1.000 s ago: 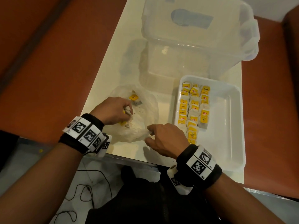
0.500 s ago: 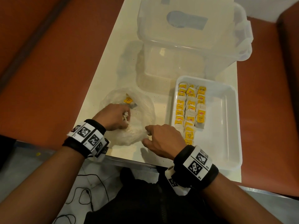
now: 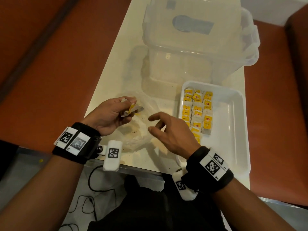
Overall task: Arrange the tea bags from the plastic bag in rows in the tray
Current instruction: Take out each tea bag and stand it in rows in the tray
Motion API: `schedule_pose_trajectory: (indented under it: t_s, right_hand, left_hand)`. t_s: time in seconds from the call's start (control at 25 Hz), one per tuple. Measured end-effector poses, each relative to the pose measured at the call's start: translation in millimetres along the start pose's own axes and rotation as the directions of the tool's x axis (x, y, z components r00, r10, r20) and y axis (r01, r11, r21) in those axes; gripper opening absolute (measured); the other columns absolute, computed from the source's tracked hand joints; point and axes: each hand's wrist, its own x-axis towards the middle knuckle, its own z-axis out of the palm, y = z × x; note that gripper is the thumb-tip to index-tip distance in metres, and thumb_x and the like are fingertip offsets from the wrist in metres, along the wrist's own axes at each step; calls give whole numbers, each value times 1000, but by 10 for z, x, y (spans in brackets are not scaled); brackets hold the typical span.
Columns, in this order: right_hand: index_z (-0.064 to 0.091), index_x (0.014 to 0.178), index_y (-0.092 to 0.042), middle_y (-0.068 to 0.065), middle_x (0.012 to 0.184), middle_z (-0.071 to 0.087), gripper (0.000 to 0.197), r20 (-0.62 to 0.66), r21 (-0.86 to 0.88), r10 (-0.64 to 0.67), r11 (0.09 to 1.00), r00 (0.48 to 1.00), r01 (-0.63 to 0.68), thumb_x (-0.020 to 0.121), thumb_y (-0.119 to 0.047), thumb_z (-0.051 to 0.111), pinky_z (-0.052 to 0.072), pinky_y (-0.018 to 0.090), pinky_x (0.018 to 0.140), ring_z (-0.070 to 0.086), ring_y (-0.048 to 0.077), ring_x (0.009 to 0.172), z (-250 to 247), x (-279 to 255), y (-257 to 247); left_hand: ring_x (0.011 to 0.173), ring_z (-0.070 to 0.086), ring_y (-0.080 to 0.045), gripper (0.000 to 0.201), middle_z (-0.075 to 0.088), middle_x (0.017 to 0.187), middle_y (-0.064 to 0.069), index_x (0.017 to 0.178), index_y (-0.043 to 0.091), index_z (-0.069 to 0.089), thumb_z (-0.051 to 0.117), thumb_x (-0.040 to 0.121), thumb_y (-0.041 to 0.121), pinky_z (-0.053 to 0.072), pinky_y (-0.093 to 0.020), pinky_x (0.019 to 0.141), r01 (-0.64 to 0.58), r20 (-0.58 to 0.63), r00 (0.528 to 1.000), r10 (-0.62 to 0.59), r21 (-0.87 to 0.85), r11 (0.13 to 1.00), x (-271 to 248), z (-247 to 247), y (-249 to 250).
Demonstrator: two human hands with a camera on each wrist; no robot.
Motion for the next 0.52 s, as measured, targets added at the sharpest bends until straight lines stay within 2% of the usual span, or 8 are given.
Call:
schedule_pose_trajectory:
  t_s: [0.08, 0.16, 0.24, 0.32, 0.4, 0.44, 0.52]
  right_hand:
    - [58, 124, -34, -16, 86, 66, 32, -81, 123, -30, 992, 996, 40, 93, -39, 64, 46, 26, 71, 59, 2, 66, -85, 13, -24]
    - [56, 126, -36, -15, 93, 65, 38, -139, 217, -48, 973, 989, 77, 90, -37, 69, 45, 19, 66, 60, 4, 62, -165, 24, -43]
    - [57, 126, -38, -14, 101, 62, 41, -177, 224, -91, 966, 980, 130, 88, -39, 72, 43, 12, 65, 58, 4, 64, -222, 21, -60]
    - [63, 114, -41, -14, 106, 61, 29, -234, 204, -134, 962, 963, 183, 87, -41, 73, 43, 10, 67, 56, 3, 67, -242, 17, -65]
    - [65, 96, -43, -12, 104, 63, 12, -298, 234, -126, 951, 946, 201, 88, -38, 73, 43, 13, 66, 54, 4, 67, -256, 21, -54]
    - [65, 90, -42, -13, 100, 65, 10, -319, 273, -101, 942, 942, 194, 89, -35, 73, 45, 17, 67, 54, 5, 68, -269, 20, -44]
    - [68, 89, -31, -13, 93, 68, 5, -320, 408, -35, 897, 947, 171, 91, -29, 72, 53, 29, 66, 57, 11, 70, -318, 20, -28]
  left_hand:
    - [55, 51, -4, 9, 61, 74, -2, 94, 17, 64, 63, 91, 26, 42, -12, 40, 55, 40, 998, -54, -29, 998, -21, 80, -17]
    - [52, 48, -2, 9, 59, 73, -1, 90, 18, 64, 59, 96, 20, 36, -11, 37, 93, 84, 992, -90, -35, 995, -31, 175, -39]
    - [49, 47, -2, 10, 58, 71, 1, 85, 17, 63, 60, 95, 17, 34, -11, 36, 109, 110, 988, -109, 3, 994, -52, 282, -55]
    - [49, 45, -2, 10, 58, 69, 3, 86, 17, 64, 59, 94, 17, 34, -11, 36, 116, 142, 982, -122, 53, 992, -85, 380, -66]
    - [50, 44, -2, 4, 58, 69, 4, 88, 18, 68, 66, 86, 21, 34, -11, 37, 110, 182, 975, -126, 93, 990, -116, 460, -64]
    - [50, 45, -2, 13, 59, 69, 3, 90, 18, 70, 71, 80, 25, 35, -11, 37, 106, 185, 975, -123, 98, 990, -109, 474, -73]
    - [49, 46, -2, 18, 59, 71, 2, 97, 17, 70, 69, 81, 24, 35, -12, 37, 111, 158, 980, -121, 70, 991, -102, 488, -65]
